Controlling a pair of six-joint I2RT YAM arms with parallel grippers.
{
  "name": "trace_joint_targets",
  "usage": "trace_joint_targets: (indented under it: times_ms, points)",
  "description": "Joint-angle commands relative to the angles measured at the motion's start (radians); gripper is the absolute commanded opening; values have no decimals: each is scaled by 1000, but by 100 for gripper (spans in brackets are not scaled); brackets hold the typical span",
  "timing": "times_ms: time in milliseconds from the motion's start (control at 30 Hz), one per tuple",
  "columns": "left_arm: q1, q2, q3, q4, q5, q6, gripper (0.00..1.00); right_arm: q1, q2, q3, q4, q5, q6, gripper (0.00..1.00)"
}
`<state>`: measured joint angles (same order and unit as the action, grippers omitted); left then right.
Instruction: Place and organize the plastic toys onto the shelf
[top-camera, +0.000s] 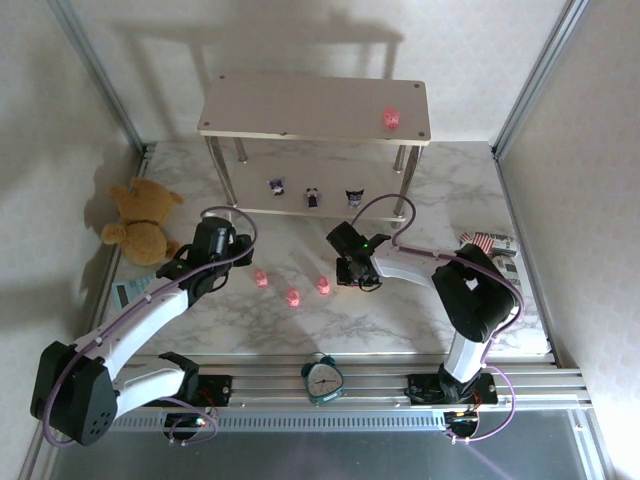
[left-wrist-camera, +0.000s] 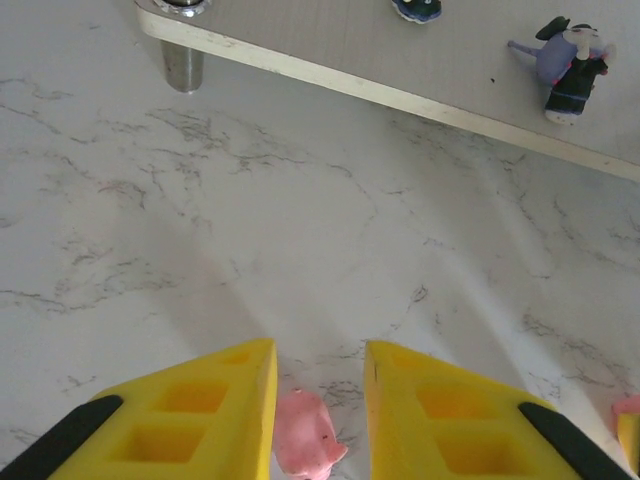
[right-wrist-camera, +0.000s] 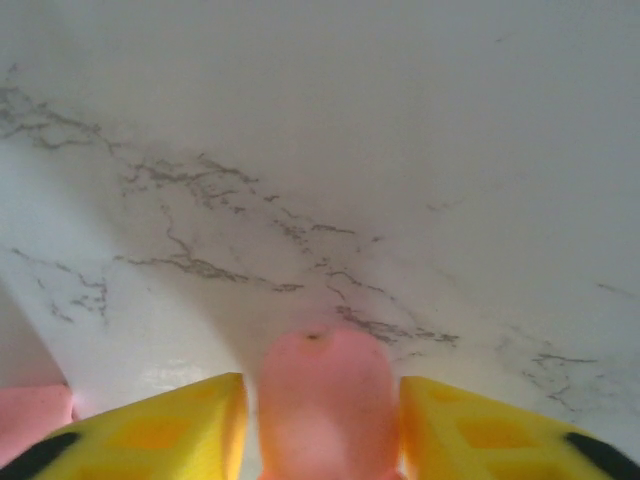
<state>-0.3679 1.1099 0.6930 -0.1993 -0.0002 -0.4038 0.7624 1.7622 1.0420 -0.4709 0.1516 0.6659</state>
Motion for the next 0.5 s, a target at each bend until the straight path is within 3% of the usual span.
trace_joint_targets:
  times_ms: [0,233,467]
  points:
    - [15,2,28,11,2,21,29,-6,6,17,-26,-13,-5,29]
    - [27,-2,47,4,14,28,29,-7,-145,70,-138,53,-48,28]
    - [35,31,169,-30,38,57,29,-11,-238,495,-363,184,-286,30]
